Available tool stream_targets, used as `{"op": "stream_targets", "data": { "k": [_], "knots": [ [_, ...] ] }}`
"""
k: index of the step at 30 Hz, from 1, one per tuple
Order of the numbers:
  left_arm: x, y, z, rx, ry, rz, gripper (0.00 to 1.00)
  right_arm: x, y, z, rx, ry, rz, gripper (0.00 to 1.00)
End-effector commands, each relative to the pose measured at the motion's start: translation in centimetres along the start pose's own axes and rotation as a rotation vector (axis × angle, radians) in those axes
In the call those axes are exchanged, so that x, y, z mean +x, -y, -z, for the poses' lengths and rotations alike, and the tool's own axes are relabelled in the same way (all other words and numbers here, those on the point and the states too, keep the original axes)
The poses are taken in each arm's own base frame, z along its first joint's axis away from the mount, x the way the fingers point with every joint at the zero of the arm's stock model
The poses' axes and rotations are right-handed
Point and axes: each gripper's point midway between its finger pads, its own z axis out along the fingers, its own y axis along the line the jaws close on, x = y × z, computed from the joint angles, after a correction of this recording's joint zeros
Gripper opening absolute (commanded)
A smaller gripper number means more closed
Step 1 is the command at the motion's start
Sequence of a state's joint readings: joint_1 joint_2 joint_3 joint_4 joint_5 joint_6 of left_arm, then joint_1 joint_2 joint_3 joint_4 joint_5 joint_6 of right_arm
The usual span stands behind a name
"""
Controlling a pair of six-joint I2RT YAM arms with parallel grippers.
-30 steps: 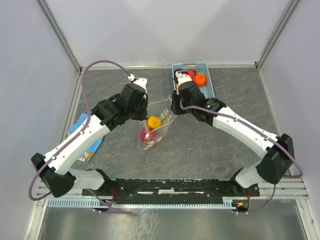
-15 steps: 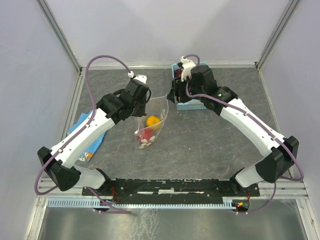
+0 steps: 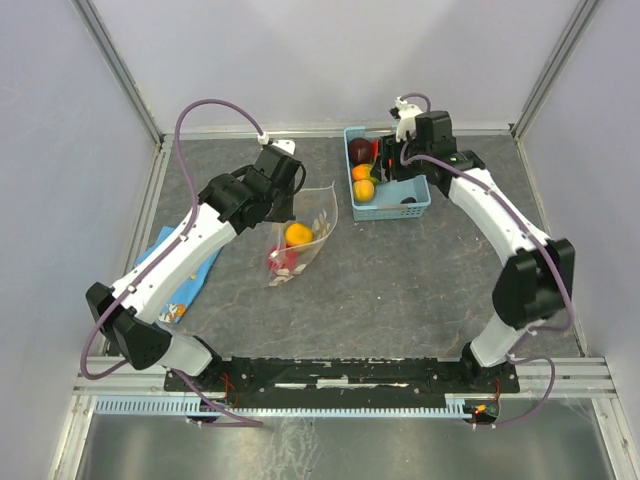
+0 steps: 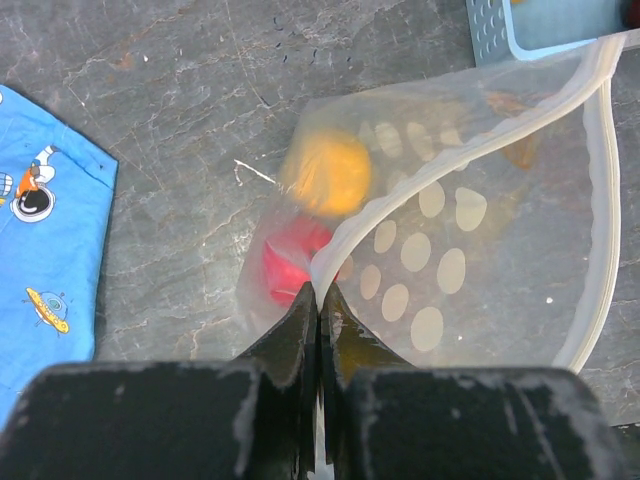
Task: Place the food in the zip-top bag and seal the zipper
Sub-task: Pick up the fake fruit from the bin.
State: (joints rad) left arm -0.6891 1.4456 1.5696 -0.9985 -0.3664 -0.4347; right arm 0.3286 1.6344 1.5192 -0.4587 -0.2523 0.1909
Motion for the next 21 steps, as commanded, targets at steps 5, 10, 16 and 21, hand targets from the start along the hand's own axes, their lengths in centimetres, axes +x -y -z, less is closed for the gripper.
{"op": "stream_targets", "data": {
  "k": [5, 10, 16, 21],
  "knots": [
    [-2.2, 0.6, 0.3, 0.013, 0.048, 0.028, 0.03, 0.7, 5.7, -8.2, 0.053, -0.041, 0.192, 0.70],
    [-2.1, 1.0, -0.4, 0.017, 0.026, 0.027, 0.03, 1.1, 7.3, -11.9, 0.065, -0.037, 0.254, 0.73],
    [-2.1, 1.3, -0.8, 0.021, 0.015, 0.020, 0.03, 0.6, 8.3, -15.0, 0.065, -0.038, 0.288, 0.82],
    [-2.0, 1.4, -1.1, 0.026, 0.007, 0.010, 0.03, 1.3, 8.9, -17.4, 0.054, -0.057, 0.285, 0.91]
  ]
}}
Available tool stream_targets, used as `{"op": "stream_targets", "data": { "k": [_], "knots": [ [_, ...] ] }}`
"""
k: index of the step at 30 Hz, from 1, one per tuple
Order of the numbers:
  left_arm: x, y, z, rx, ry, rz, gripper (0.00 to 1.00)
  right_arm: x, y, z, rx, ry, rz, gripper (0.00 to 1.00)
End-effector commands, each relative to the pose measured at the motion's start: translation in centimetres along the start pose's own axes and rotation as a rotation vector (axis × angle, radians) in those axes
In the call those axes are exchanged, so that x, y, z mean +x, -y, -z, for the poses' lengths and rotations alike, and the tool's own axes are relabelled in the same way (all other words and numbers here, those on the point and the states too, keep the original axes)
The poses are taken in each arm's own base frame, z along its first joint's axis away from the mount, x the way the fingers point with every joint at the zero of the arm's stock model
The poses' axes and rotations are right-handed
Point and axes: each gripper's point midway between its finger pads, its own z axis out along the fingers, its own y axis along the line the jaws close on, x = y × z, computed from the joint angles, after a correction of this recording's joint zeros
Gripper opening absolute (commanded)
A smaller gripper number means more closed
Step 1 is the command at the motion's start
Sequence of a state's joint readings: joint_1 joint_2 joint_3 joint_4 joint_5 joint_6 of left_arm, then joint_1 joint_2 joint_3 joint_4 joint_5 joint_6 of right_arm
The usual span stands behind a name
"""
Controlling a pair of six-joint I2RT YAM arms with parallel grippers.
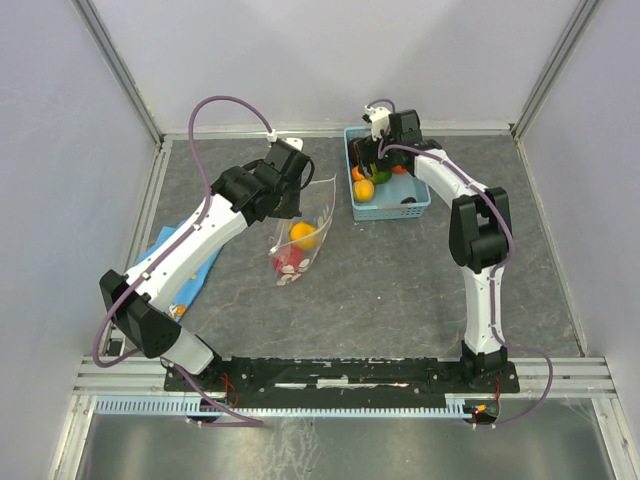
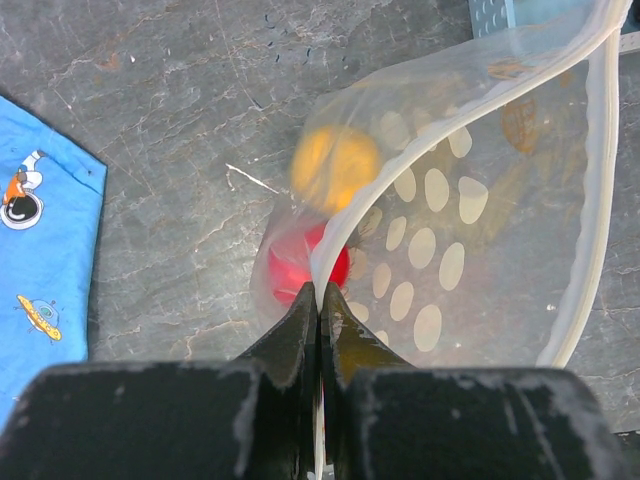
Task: Place the food in the zip-top bag and seal the zipper
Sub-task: Pick up the fake fruit from the bin.
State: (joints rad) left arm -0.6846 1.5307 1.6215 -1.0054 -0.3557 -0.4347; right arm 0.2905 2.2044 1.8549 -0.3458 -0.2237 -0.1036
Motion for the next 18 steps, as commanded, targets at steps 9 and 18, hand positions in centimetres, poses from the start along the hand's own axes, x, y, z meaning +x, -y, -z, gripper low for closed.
{"op": "stream_targets", "data": {
  "k": [9, 18],
  "knots": [
    [-1.6, 0.5, 0.5, 0.033, 0.036, -0.003, 0.03, 2.3, -1.3, -3.2, -0.125, -0.110, 0.014, 0.99],
    [-1.2, 0.5, 0.5, 0.044, 0.034, -0.012, 0.03, 5.4, -1.7, -1.6, -0.121, -0.223, -0.018, 1.00]
  ]
}}
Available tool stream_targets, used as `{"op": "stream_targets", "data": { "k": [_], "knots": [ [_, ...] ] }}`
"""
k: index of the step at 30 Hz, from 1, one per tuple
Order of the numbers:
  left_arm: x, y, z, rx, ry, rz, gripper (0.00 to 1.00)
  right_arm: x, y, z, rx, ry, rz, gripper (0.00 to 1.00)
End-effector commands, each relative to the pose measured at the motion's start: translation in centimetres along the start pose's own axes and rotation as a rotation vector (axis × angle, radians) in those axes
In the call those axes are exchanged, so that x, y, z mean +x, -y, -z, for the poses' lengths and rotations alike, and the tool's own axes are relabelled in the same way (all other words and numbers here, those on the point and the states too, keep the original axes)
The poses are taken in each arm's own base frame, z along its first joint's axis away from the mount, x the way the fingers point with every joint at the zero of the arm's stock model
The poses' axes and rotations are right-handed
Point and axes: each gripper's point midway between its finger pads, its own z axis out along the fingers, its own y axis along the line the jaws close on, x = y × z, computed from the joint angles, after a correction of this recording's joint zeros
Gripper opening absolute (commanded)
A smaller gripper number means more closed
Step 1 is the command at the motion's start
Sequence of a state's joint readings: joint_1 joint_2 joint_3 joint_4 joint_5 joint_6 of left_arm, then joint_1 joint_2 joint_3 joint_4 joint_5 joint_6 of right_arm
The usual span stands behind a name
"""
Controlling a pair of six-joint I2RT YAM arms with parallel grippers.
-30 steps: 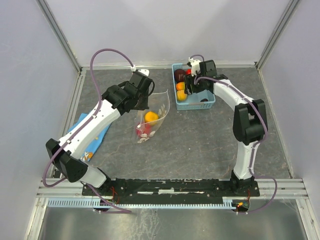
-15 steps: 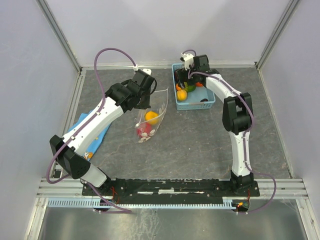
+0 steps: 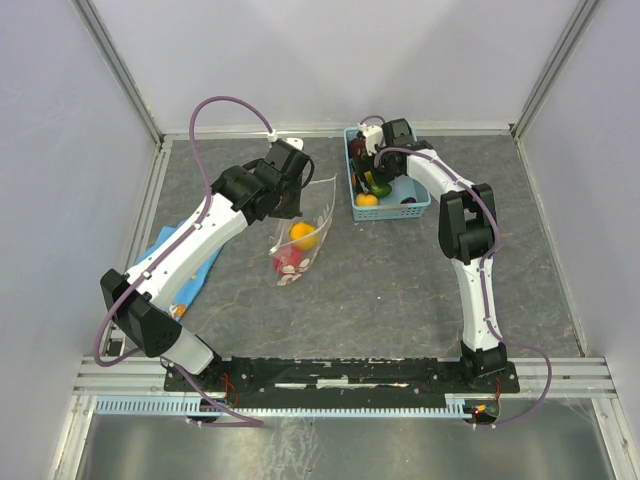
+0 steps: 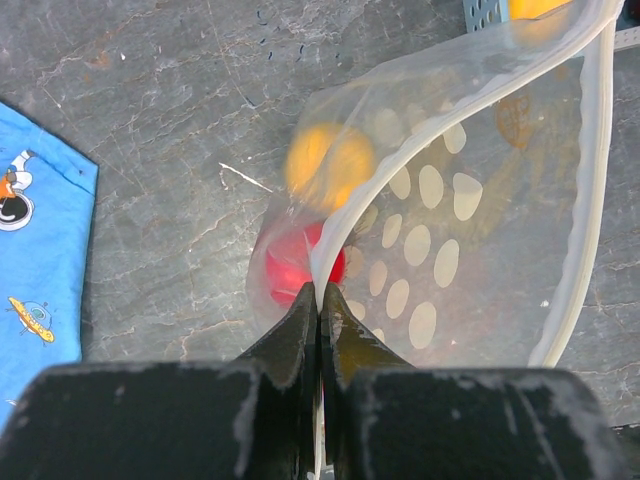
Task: Place the food in the zip-top bag and seal the zipper
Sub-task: Pick up the fake fruit from the bin.
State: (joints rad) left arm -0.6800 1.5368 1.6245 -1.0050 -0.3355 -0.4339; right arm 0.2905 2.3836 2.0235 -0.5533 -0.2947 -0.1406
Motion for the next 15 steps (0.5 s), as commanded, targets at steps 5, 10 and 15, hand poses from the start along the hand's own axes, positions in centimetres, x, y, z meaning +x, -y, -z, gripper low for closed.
{"op": "stream_targets", "data": {
  "k": [5, 10, 15],
  "knots": [
    [-1.2, 0.3, 0.7, 0.038, 0.048, -0.012, 0.03, 1.1, -0.5, 2.4, 0.023, -0.037, -0.020, 0.96],
    [-1.1, 0.3, 1.0, 0.046, 0.052, -0.005, 0.03, 0.7, -0.6, 2.4, 0.027, -0.016, -0.049, 0.82],
    [-1.1, 0.3, 1.4, 0.053, 0.058, 0.001, 0.03, -0.8, -0.8, 3.8, 0.038, 0.038, -0.064, 0.66]
  ]
}}
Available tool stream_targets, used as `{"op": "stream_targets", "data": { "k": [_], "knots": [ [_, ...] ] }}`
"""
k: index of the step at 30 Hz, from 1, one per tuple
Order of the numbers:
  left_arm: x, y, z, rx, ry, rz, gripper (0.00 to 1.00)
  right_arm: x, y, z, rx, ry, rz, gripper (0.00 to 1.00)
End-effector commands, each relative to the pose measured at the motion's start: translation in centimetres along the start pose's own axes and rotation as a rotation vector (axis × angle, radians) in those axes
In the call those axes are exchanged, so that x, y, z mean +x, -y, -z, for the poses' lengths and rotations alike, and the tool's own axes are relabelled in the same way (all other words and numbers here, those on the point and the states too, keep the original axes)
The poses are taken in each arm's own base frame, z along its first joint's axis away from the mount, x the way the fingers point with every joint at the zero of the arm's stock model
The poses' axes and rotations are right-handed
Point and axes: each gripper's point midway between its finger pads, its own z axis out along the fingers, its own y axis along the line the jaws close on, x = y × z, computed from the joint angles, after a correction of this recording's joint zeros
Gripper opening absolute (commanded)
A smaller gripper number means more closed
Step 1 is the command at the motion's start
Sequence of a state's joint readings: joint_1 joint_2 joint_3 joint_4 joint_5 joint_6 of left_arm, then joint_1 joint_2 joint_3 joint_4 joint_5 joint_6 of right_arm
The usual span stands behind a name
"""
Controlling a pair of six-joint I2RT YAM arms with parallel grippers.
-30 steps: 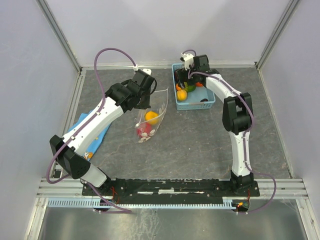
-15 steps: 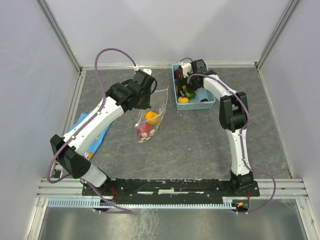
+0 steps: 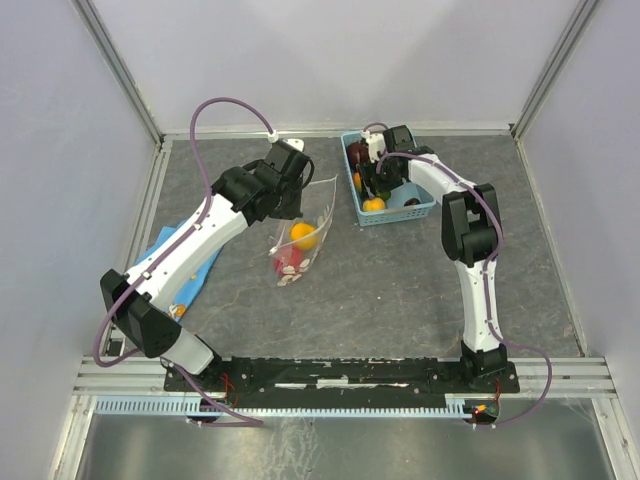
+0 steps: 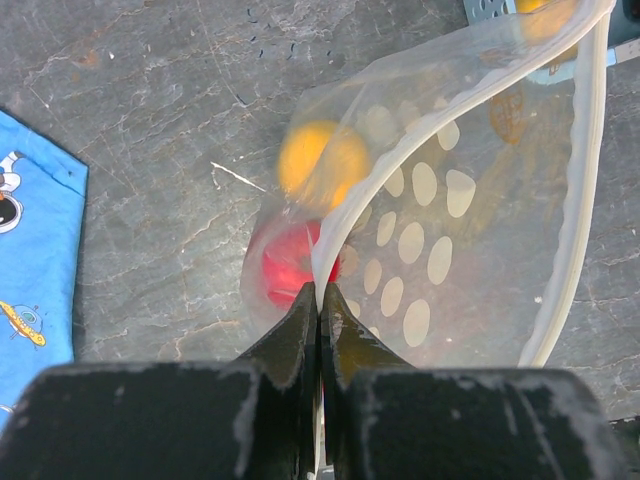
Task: Place the food in the zip-top bag and seal the zipper
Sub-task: Pick up the fake fruit from the bin, then place the fake fruit in the zipper food storage bag.
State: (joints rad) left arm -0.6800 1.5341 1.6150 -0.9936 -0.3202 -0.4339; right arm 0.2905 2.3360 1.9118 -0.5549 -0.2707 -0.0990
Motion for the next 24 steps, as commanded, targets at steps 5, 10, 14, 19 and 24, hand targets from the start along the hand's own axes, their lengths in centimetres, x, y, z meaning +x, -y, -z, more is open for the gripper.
{"op": "stream_targets", "data": {
  "k": [5, 10, 14, 19, 24],
  "knots": [
    [-1.3, -0.1, 1.9, 0.045, 0.076, 0.005, 0.03, -4.8, -0.8, 5.7, 0.038, 0.148, -0.017, 0.54],
    [-1.5, 0.0, 2.3, 0.067, 0.096, 0.011, 0.03, -5.7, -1.1, 8.3, 0.061, 0.174, -0.050, 0.48],
    [-1.7, -0.1, 2.9, 0.074, 0.117, 0.013, 0.03, -5.8, -1.7, 10.6, 0.073, 0.187, -0.099, 0.45],
    [-1.5, -0.1, 3.1, 0.093, 0.138, 0.019, 0.03, -5.5, -3.4, 14.0, 0.069, 0.200, -0.194, 0.41],
    [-1.6, 0.1, 3.3, 0.112, 0.159, 0.028, 0.03, -4.1, -7.1, 17.9, 0.023, 0.148, -0.337, 0.36]
  ]
}}
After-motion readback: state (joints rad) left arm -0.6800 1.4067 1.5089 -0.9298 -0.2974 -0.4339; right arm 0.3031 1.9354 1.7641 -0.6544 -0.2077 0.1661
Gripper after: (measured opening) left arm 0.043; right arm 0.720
